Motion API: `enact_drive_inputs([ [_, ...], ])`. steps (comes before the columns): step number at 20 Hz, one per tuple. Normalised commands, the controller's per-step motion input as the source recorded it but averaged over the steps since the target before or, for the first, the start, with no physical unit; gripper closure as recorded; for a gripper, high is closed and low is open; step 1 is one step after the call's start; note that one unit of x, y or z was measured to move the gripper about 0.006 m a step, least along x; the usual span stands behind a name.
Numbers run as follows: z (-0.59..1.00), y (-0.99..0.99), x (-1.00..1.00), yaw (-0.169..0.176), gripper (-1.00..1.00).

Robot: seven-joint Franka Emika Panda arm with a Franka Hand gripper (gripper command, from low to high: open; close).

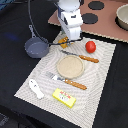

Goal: Interact with the objects in diverse but meaningful ways.

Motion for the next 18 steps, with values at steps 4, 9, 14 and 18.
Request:
enact_drive_inputs([
  [4, -0.17, 0.10, 0.08, 0.066, -1.00],
  [9, -0.15, 0.08, 0.09, 0.067, 1.00],
  [14, -0.10, 0.04, 0.08, 0.065, 1.00],
  [18, -0.03, 0.05, 0.11, 0.067, 1.00],
])
